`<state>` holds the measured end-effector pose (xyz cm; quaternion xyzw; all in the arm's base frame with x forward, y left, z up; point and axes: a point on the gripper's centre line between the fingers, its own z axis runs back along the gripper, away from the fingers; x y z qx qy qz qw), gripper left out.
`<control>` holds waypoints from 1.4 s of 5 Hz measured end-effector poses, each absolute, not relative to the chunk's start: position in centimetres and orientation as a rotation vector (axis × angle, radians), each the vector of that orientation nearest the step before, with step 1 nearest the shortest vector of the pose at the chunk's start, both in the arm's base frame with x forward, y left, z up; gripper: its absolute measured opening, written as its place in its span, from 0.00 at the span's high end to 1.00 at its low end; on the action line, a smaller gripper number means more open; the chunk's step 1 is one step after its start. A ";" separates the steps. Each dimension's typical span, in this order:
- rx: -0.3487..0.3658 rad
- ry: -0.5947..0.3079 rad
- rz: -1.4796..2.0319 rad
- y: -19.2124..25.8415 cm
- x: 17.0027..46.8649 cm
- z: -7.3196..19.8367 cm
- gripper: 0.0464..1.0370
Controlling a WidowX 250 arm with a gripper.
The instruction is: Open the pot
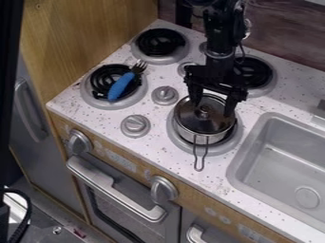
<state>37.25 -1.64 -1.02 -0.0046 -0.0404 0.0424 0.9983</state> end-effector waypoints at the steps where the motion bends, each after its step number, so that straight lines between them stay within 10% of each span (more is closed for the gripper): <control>1: -0.001 -0.041 0.084 -1.5 36.0 -1.8 0.07; 4: -0.004 -0.038 0.076 -1.3 36.7 -2.3 0.80; 7: 0.041 -0.019 0.020 -1.4 38.0 -2.1 0.95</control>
